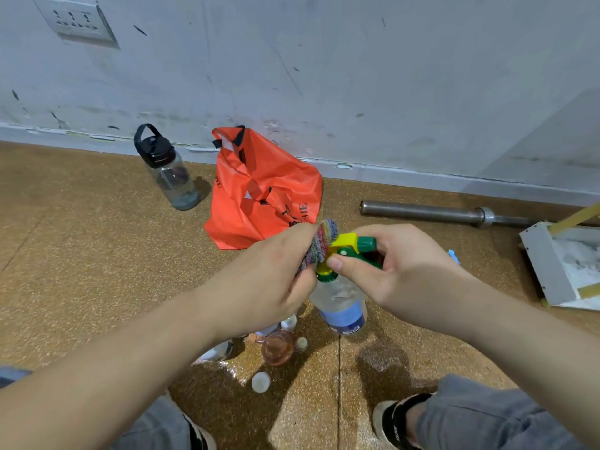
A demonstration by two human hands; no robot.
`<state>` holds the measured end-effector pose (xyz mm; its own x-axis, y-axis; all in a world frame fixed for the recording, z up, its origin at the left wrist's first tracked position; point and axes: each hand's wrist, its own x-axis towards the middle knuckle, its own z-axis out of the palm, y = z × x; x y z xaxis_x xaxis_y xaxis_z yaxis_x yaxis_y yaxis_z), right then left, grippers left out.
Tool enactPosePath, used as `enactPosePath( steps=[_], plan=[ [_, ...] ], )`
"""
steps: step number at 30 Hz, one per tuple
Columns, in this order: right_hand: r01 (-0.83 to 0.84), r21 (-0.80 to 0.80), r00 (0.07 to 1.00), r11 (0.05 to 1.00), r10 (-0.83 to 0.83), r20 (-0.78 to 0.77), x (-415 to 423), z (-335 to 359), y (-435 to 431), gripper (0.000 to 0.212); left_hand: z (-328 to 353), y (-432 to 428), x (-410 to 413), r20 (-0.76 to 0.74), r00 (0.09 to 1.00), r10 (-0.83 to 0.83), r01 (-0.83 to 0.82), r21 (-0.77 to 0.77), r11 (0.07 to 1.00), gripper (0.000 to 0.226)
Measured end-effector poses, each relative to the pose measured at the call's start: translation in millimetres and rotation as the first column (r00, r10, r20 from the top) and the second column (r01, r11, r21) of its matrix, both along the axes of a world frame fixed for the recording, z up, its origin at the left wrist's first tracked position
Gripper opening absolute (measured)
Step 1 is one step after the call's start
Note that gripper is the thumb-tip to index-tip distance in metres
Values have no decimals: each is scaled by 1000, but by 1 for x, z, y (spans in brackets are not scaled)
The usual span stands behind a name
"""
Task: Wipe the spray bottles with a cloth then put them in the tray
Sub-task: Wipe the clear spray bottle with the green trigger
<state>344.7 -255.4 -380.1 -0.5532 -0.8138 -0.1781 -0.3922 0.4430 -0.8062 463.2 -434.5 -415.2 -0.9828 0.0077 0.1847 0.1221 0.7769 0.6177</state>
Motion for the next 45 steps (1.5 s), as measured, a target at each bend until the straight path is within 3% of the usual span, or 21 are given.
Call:
enactPosePath(
  steps=[9, 13, 14, 16, 18, 19, 22, 26, 27, 29, 30, 35, 38, 40, 41, 42, 43, 44, 45],
  plan=[
    [46, -84, 999, 995, -44, 17, 3, 3, -5, 24, 12, 13, -10, -49, 980, 191, -181, 158, 971, 13],
    [117, -71, 993, 991, -117, 8, -4, 4, -2, 26, 9, -4, -12, -78, 965, 250, -244, 84, 966, 12],
    [158, -79, 987, 984, -156, 27, -9, 4, 0, 29, 7, -13, -13, -47, 937, 346, -339, 120, 933, 15],
    [257, -140, 962, 956, -239, 135, -15, 5, 3, 25, 12, -25, -16, 135, 856, 500, -508, 403, 761, 18],
    [331, -173, 926, 928, -285, 247, -17, 5, 3, 19, 17, -26, -16, 268, 804, 531, -571, 597, 563, 18],
    [360, -163, 912, 919, -309, 271, -18, 4, 2, 19, 18, -25, -16, 272, 808, 523, -564, 612, 554, 18],
    [391, -119, 892, 913, -344, 294, -16, 3, -1, 19, 21, -12, -13, 202, 865, 459, -468, 653, 595, 9],
    [382, -140, 891, 913, -323, 320, -9, 2, -6, 19, 26, 6, -11, 124, 926, 357, -340, 685, 645, 18],
    [363, -155, 901, 919, -304, 309, -7, 2, -7, 19, 28, 11, -11, 70, 949, 307, -278, 643, 713, 19],
    [312, -175, 929, 934, -262, 263, -4, 0, -8, 19, 24, 12, -11, -50, 988, 149, -116, 413, 903, 21],
    [289, -169, 939, 942, -245, 240, -2, 0, -8, 20, 17, 9, -10, -63, 995, 73, -51, 296, 954, 21],
    [166, -105, 977, 981, -149, 153, 3, 1, -7, 19, 11, 2, -5, -131, 991, -23, 23, -1, 1000, 28],
    [133, -118, 980, 984, -112, 167, 6, 1, -6, 11, 3, -1, -1, -181, 979, -95, 89, -38, 995, 48],
    [131, -113, 982, 985, -113, 151, 5, 0, -5, 13, -6, -6, -1, -155, 987, -38, 48, 64, 997, 42],
    [135, -99, 983, 986, -122, 135, 2, -1, -6, 16, -9, -7, -1, -93, 995, 46, -28, 186, 982, 33],
    [139, -85, 984, 987, -127, 127, -1, -4, -6, 19, -9, -6, -2, 15, 990, 141, -136, 382, 914, 24],
    [138, -79, 983, 987, -127, 132, -2, -4, -6, 21, -8, -2, -4, 118, 972, 206, -236, 570, 787, 21],
    [134, -75, 983, 988, -122, 140, -3, -5, -6, 21, -7, 1, -6, 173, 952, 253, -301, 683, 665, 21],
    [129, -64, 983, 990, -120, 137, -4, -7, -6, 22, -3, 5, -7, 173, 941, 291, -322, 723, 611, 22]
  ],
)
